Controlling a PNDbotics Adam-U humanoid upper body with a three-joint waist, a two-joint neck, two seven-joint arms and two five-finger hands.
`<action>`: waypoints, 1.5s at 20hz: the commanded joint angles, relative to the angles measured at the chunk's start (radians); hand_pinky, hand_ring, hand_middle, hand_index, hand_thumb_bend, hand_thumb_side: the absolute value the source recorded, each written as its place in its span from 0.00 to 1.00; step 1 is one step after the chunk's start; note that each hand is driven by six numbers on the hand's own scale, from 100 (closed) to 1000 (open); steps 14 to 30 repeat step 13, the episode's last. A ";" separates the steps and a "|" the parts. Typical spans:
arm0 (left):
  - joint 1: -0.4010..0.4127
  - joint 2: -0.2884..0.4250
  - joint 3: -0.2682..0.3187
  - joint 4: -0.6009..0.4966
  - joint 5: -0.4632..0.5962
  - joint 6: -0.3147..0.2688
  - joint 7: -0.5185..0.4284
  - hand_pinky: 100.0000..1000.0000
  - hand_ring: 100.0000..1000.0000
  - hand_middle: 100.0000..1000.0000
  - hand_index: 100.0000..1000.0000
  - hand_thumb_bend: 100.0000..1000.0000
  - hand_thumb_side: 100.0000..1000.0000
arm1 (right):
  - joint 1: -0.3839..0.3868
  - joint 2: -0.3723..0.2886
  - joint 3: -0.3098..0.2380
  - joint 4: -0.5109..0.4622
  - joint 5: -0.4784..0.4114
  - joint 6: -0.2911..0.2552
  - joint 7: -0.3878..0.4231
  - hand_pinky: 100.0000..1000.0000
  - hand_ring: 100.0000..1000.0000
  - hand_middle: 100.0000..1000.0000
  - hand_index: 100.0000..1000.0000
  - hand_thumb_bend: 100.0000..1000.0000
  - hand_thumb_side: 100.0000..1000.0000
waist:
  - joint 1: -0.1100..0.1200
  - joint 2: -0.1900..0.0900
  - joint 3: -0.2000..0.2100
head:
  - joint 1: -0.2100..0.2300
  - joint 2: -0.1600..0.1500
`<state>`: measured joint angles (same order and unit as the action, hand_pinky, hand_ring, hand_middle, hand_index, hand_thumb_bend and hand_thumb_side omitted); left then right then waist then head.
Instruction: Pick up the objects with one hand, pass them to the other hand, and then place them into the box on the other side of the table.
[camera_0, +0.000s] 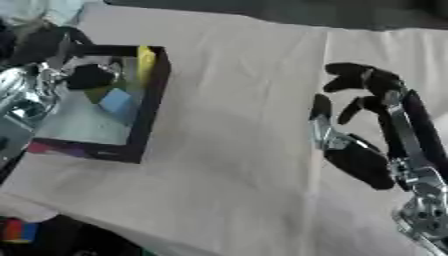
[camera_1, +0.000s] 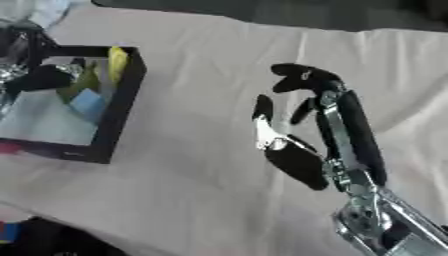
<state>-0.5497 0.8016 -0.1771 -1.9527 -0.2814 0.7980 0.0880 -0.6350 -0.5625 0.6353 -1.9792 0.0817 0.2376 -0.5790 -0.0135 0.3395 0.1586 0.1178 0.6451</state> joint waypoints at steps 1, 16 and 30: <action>0.004 -0.006 0.000 -0.045 0.291 -0.193 0.221 0.75 0.70 0.60 0.82 0.00 0.62 | 0.007 -0.039 -0.059 -0.021 -0.035 -0.009 -0.027 0.33 0.70 0.58 0.78 0.00 0.38 | 0.002 -0.026 -0.006 | -0.010 0.003; 0.036 -0.128 -0.052 -0.047 0.646 -0.643 0.416 0.72 0.72 0.63 0.82 0.00 0.59 | 0.189 -0.112 -0.267 -0.021 -0.208 -0.128 -0.079 0.33 0.81 0.77 0.86 0.00 0.54 | -0.007 -0.037 -0.036 | -0.026 0.008; 0.036 -0.128 -0.052 -0.047 0.646 -0.643 0.416 0.72 0.72 0.63 0.82 0.00 0.59 | 0.189 -0.112 -0.267 -0.021 -0.208 -0.128 -0.079 0.33 0.81 0.77 0.86 0.00 0.54 | -0.007 -0.037 -0.036 | -0.026 0.008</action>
